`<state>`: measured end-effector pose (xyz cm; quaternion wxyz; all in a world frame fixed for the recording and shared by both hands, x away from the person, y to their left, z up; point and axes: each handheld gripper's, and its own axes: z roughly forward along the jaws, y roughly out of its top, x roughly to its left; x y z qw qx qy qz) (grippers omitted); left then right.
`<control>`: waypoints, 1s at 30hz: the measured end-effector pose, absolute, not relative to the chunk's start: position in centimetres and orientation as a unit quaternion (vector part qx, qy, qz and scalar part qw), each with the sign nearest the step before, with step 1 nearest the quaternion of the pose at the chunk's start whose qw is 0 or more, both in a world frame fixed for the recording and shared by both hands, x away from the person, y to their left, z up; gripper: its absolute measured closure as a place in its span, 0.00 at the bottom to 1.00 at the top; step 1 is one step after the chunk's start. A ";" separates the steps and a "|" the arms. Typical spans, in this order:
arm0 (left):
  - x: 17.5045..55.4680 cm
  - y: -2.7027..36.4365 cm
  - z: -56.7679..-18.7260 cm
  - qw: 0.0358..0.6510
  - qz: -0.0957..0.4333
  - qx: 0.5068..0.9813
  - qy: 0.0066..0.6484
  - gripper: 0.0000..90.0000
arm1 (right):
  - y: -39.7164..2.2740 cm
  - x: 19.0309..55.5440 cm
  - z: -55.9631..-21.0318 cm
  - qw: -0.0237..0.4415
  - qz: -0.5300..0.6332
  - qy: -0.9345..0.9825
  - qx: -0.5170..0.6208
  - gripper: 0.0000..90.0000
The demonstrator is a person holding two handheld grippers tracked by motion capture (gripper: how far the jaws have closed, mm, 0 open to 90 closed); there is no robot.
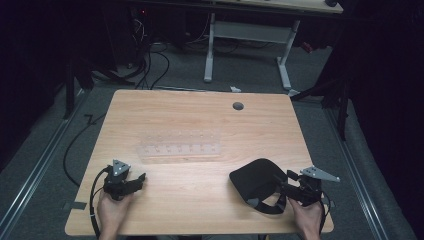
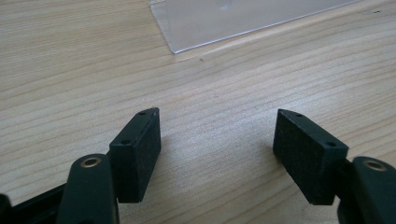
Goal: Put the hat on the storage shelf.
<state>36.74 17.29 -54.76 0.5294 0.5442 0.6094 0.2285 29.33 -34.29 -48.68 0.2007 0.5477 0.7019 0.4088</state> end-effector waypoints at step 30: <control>36.7 17.3 -54.8 0.529 0.228 0.544 0.609 0.36 | -33.4 31.2 -51.9 0.129 0.413 0.723 0.539 0.48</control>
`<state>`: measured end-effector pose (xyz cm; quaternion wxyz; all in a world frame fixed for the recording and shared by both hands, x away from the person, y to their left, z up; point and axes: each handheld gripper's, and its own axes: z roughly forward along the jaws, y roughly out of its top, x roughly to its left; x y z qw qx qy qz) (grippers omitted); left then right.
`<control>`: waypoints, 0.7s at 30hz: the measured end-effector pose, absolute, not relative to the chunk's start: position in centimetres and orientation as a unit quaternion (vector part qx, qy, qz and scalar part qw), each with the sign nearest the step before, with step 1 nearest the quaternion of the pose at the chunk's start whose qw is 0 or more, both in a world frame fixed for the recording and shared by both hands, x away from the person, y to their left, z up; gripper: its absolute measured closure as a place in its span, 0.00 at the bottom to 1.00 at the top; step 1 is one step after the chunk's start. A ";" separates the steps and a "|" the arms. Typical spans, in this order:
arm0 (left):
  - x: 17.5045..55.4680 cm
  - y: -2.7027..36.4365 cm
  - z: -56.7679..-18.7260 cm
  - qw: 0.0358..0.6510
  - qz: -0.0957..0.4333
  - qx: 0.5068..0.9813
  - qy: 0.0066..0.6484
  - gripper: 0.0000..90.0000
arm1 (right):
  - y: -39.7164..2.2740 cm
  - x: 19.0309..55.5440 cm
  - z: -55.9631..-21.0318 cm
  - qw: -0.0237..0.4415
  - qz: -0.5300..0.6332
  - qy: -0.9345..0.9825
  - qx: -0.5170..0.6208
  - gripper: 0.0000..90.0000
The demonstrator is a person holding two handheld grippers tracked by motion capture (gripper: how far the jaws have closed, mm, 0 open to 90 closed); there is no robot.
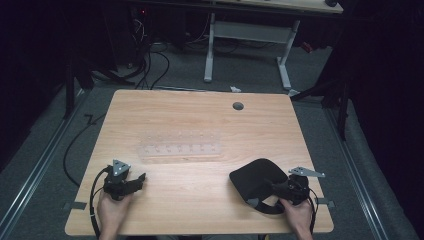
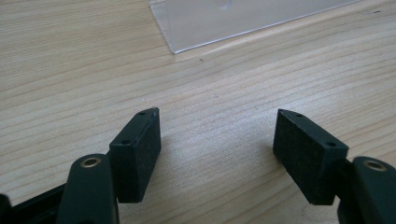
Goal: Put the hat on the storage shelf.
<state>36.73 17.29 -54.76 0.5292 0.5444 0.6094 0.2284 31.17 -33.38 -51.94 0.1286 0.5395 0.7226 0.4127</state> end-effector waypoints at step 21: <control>36.7 17.3 -54.8 0.529 0.228 0.544 0.609 0.36 | -33.6 30.7 -52.2 0.085 0.434 0.749 0.494 0.86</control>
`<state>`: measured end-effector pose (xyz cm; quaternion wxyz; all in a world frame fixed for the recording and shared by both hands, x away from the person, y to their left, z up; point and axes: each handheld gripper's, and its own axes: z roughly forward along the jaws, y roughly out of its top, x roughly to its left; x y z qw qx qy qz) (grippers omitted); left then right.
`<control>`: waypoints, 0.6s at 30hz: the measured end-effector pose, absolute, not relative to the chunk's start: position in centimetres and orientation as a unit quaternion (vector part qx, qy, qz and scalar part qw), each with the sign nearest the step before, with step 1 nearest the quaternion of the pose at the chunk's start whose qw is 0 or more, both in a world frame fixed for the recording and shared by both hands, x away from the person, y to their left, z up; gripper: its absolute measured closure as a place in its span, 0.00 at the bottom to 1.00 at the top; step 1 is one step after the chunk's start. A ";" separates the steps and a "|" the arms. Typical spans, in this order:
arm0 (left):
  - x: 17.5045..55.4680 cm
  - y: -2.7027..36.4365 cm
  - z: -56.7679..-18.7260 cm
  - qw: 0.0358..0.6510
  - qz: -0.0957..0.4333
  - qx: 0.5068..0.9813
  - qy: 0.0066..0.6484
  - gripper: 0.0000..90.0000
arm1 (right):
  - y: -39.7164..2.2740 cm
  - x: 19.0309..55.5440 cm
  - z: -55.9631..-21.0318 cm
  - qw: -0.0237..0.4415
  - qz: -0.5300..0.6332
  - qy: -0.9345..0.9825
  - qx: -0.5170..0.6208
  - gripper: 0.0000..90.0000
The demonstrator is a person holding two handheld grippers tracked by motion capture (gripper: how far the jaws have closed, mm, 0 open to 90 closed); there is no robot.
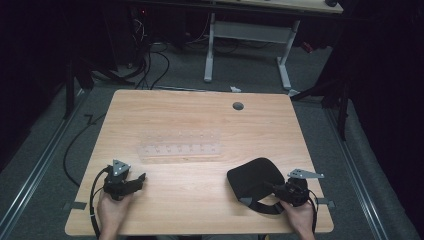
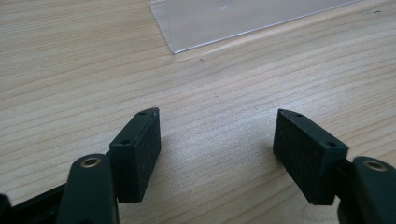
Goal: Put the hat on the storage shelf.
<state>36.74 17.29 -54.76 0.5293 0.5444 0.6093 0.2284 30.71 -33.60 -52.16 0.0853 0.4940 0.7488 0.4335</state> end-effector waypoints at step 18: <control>36.7 17.3 -54.8 0.529 0.229 0.544 0.609 0.36 | -32.4 30.5 -50.1 0.078 0.452 0.761 0.458 0.95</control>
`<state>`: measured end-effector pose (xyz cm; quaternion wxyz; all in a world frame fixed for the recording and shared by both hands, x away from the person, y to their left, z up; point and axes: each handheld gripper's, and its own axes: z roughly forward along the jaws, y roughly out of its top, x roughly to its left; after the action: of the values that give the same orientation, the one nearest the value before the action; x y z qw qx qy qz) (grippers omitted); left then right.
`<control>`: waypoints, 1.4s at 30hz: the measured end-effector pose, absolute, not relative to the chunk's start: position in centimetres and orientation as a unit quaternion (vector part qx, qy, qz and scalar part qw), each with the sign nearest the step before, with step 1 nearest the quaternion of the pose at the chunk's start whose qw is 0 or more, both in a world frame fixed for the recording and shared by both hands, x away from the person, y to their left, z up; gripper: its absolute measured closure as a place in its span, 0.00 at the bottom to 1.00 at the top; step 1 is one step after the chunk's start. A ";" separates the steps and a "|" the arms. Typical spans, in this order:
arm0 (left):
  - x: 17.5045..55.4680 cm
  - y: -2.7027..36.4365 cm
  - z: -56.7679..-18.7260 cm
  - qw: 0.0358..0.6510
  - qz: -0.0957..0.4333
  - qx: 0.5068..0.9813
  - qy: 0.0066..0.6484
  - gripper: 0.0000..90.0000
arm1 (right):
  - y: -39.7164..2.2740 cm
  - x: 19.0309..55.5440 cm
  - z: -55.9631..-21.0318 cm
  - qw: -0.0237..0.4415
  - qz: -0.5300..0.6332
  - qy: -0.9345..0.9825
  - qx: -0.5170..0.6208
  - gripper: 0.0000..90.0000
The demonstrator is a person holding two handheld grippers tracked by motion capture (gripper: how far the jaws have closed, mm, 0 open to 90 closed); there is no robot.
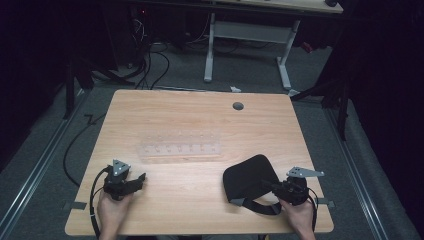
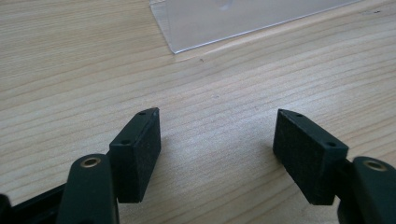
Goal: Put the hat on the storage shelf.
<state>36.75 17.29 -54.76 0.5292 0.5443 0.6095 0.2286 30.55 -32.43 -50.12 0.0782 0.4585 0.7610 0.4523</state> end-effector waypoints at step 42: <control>34.9 15.3 -52.7 0.562 0.177 0.587 0.555 0.35 | -31.8 31.1 -46.2 0.074 0.494 0.732 0.464 0.95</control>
<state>34.87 15.35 -52.67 0.5620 0.5868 0.5554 0.1771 31.08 -31.76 -46.25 0.0741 0.4637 0.7317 0.4941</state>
